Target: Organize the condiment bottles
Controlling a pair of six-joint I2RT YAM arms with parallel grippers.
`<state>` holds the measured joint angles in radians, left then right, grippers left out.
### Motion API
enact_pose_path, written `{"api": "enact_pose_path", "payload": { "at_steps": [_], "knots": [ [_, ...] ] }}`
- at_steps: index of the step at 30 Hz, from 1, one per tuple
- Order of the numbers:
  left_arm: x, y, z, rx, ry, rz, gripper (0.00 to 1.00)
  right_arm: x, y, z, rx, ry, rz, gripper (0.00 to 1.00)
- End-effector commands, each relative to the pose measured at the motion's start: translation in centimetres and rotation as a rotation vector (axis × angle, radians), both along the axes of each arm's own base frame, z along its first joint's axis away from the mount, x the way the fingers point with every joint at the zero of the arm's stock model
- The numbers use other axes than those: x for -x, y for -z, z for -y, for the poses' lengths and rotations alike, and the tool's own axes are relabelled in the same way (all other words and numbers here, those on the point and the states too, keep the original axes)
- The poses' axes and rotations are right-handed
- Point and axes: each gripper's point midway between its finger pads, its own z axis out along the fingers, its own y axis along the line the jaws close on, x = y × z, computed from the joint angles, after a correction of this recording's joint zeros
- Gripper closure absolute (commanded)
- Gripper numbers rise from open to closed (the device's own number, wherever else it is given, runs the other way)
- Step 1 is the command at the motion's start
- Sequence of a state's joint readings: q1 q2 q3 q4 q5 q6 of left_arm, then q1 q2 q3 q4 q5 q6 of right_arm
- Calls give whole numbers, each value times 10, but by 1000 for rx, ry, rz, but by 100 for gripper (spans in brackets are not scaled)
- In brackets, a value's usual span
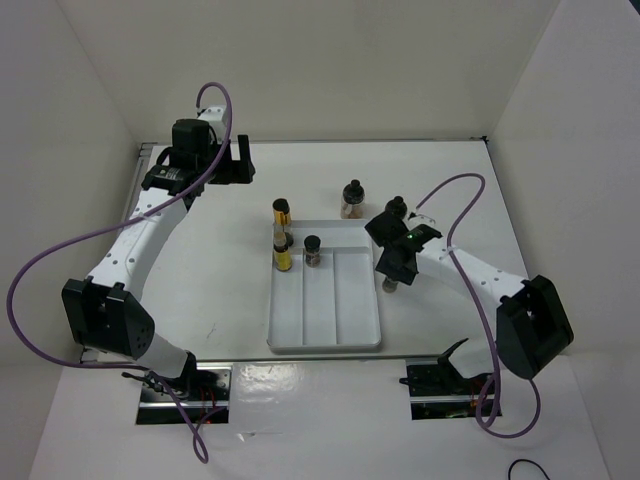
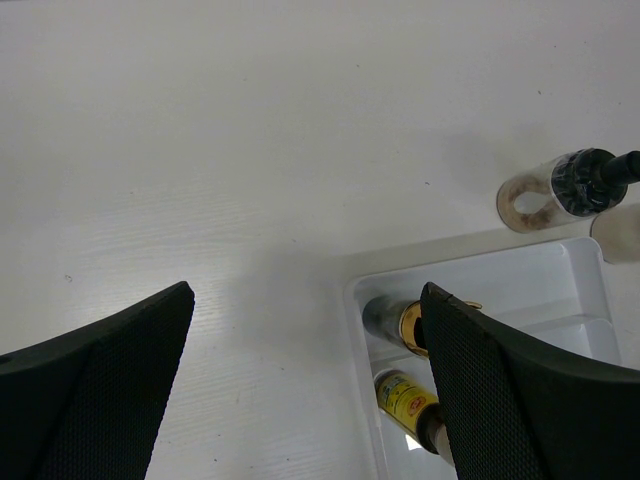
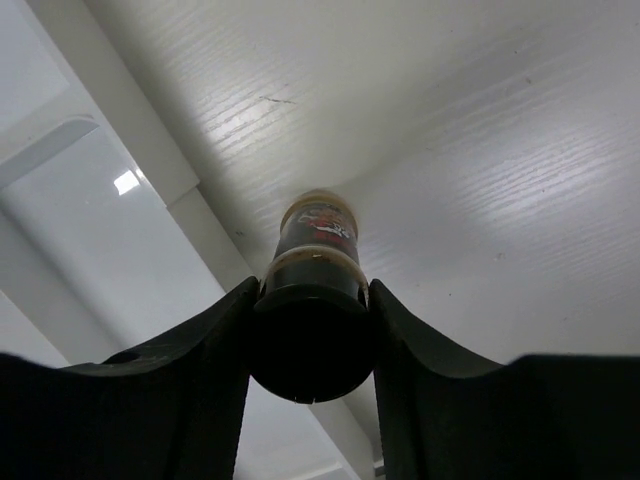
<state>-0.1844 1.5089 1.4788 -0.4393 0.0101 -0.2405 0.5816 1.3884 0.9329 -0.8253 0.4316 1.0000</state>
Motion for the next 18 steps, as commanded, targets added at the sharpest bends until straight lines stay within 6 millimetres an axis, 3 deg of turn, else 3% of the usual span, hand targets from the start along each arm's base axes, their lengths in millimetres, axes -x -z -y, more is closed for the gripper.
{"api": "enact_pose_path", "payload": {
  "at_steps": [1, 2, 3, 6, 12, 16, 18],
  "knots": [
    [-3, -17, 1, 29, 0, 57, 0, -13, 2, 4, 12, 22, 45, 62],
    [-2, -13, 1, 27, 0, 48, 0, -13, 1, 6, 19, 25, 50, 68],
    [-2, -13, 1, 27, 0, 47, 0, -16, -1, 4, 14, 25, 58, 80],
    [-2, -13, 2, 31, 8, 47, 0, -13, -12, 6, 25, 16, 46, 95],
    [-2, -13, 2, 31, 8, 47, 0, -28, -80, -7, -50, -42, 186, 98],
    [-3, -15, 4, 37, 16, 55, 0, -40, -123, -39, -179, -178, 289, 100],
    [-3, -15, 4, 37, 16, 55, 0, -39, -134, -57, -232, -258, 312, 100]
  ]
}}
